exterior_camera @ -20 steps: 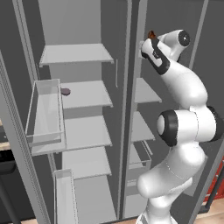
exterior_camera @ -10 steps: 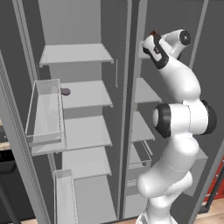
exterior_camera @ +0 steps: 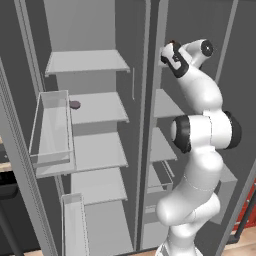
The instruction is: There's a chicken drumstick in the fridge that needs to be moved to the freezer for freezing. Pick up the chicken drumstick from the fridge, place it on any shelf in the freezer, and close the fridge and freezer doors when done.
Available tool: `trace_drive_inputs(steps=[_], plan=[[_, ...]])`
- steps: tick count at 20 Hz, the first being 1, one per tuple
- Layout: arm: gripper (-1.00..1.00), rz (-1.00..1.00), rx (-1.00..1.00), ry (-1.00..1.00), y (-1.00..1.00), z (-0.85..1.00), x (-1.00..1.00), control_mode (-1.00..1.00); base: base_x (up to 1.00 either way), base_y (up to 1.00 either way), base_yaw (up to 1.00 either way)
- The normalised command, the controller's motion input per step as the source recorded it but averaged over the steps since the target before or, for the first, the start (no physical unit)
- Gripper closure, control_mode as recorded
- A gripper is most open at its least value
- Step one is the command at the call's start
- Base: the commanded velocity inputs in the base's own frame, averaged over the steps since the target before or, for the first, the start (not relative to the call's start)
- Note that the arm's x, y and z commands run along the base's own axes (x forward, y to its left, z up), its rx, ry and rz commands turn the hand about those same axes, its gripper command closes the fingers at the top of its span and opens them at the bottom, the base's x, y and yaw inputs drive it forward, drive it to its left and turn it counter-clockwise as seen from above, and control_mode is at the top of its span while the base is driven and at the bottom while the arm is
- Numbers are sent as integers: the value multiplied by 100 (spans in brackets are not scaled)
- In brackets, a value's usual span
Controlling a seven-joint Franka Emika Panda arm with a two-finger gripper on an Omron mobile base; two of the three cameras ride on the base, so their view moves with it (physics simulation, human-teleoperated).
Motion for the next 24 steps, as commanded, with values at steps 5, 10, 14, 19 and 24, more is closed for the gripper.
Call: trace_drive_inputs(steps=[5,10,14,19,24], plan=[[100,0,0,1,0,-23,16,-100,0,0,0],[100,0,0,1,0,-11,26,-100,0,0,0],[100,0,0,0,0,0,28,-100,0,0,0],[100,0,0,3,0,34,29,-100,0,0,0],[100,0,0,2,0,14,35,-100,0,0,0]])
